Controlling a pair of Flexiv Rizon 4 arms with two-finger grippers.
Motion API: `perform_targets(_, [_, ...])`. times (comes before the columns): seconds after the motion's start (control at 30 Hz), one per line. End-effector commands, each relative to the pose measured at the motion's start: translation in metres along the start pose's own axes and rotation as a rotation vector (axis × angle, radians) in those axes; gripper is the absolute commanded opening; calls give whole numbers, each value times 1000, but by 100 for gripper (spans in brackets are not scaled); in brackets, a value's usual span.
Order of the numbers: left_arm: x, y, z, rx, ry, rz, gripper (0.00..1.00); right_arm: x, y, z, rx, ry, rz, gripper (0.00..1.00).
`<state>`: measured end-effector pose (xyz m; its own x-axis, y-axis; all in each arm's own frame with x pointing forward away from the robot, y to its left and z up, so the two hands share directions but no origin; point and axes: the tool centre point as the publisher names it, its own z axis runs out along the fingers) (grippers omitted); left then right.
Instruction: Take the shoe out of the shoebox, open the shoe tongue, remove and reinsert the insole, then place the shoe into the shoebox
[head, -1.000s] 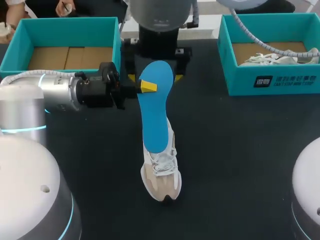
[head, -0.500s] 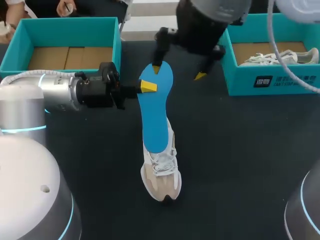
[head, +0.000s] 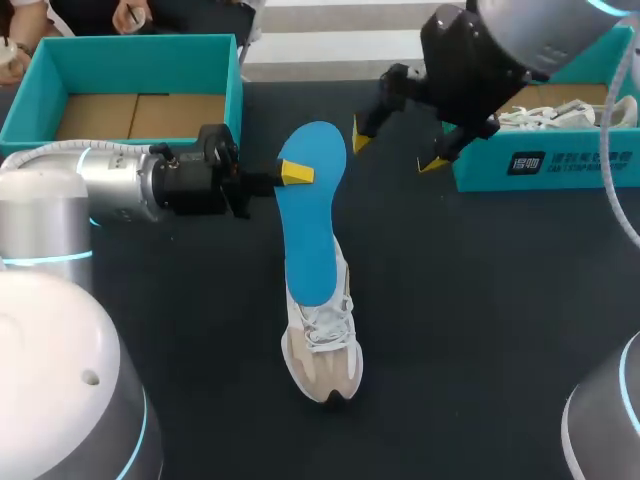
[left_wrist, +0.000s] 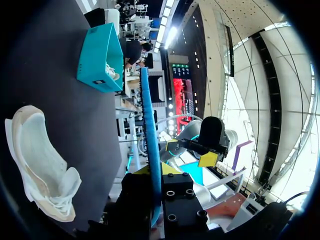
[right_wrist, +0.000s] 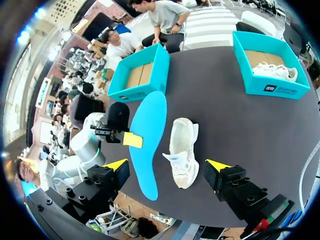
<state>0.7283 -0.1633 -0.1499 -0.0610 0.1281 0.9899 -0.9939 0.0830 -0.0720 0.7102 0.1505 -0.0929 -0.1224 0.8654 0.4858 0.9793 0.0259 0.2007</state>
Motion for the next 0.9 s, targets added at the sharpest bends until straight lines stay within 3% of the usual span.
perform_targets(0.03, [0, 1, 0, 2, -1, 0, 0, -7, -3, 2, -5, 290, 0, 100])
perform_targets(0.13, [0, 1, 0, 2, -1, 0, 0, -7, -3, 2, -5, 290, 0, 100])
perform_targets(0.17, [0, 1, 0, 2, -1, 0, 0, -4, -4, 6, -67, 421, 8, 100])
perform_targets(0.27, [0, 1, 0, 2, -1, 0, 0, -11, -7, 13, -94, 525, 20, 100])
perform_targets(0.63, [0, 1, 0, 2, -1, 0, 0, -20, -11, 33, -35, 816, 49, 100])
perform_targets(0.9, [0, 1, 0, 2, -1, 0, 0, -21, -6, 35, -10, 941, 33, 100])
